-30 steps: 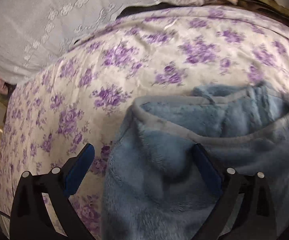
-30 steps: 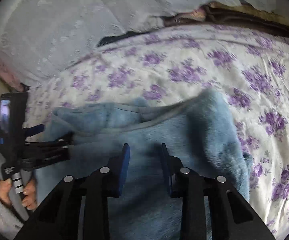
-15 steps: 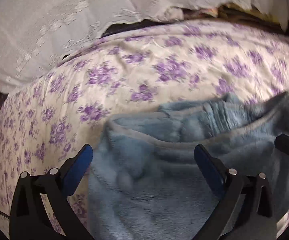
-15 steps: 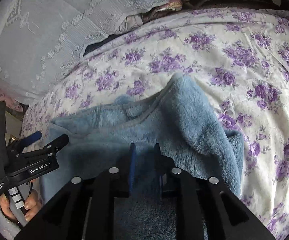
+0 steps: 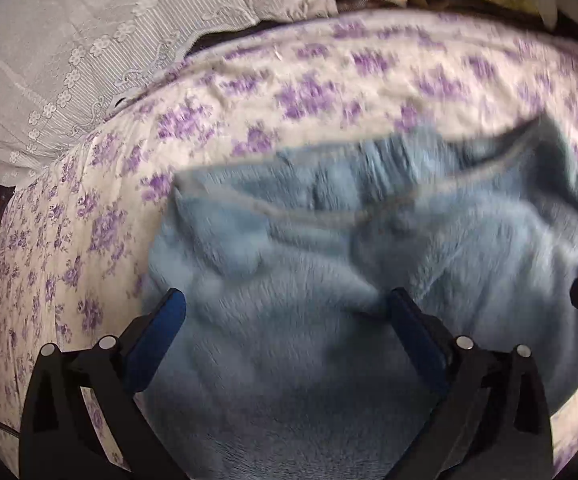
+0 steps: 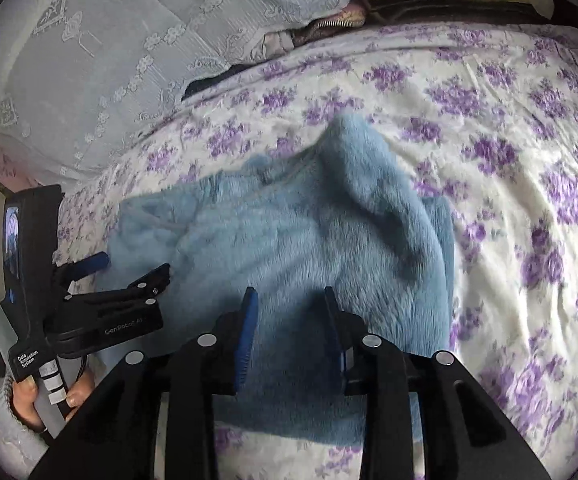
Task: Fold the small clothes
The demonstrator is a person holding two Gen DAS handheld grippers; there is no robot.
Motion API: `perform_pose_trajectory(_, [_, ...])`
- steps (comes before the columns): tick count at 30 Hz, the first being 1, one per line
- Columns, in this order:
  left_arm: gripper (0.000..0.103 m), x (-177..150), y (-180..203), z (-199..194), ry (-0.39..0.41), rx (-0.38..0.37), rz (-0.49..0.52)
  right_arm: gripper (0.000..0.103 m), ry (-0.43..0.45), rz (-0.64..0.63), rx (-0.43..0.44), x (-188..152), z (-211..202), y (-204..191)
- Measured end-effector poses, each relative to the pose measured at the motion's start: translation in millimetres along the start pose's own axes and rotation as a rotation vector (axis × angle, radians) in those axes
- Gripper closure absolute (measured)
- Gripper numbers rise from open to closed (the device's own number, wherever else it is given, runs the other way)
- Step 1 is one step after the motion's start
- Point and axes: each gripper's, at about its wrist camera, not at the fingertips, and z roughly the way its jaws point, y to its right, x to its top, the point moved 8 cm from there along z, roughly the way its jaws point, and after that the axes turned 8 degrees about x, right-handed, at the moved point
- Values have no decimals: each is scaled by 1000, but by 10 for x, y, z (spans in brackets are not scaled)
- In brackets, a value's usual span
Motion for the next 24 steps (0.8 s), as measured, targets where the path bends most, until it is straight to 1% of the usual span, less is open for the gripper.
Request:
perform_pose_trajectory(1, [4,-80,50,85,-11,18,12,69,-15,-3,-7,-82,49,31])
perform_pose_trajectory(2, [4,-97,41,111,-7,16,1,70,-15,-10,-8,-135,67,49])
perform_pose_trajectory(3, [4,-94,29,102,-6,17,-13,70,-5,-16,-8,-133,42,42])
perform_pose_trajectory(6, [4,-41,-4,57,-26,18,-13,70,3,10,14,-84,-63,40])
perform_pose_trajectory(9, [4,20,-49,-64,-11,12,-31,68,33,51,34,-84,-235,111])
perform_pose_trajectory(12, [4,52,-23,-148,0,5,-34,54,79,105,52,-152,-442,244])
perform_pose_trajectory(13, [4,61,-5,-158,2,4,-32,51,87,124,56,-188,-494,298])
perform_pose_trajectory(16, [4,90,80,-190,7,4,-18,48,105,167,68,-279,-569,430])
perform_pose_trajectory(17, [4,97,109,-199,9,6,-14,40,103,179,50,-305,-580,480])
perform_pose_trajectory(18, [4,105,138,-211,11,8,-10,39,103,194,39,-328,-593,531])
perform_pose_trajectory(21, [4,120,187,-234,16,3,-6,39,115,246,61,-368,-626,648])
perform_pose_trajectory(24, [4,134,223,-217,14,21,4,39,105,289,89,-393,-563,736])
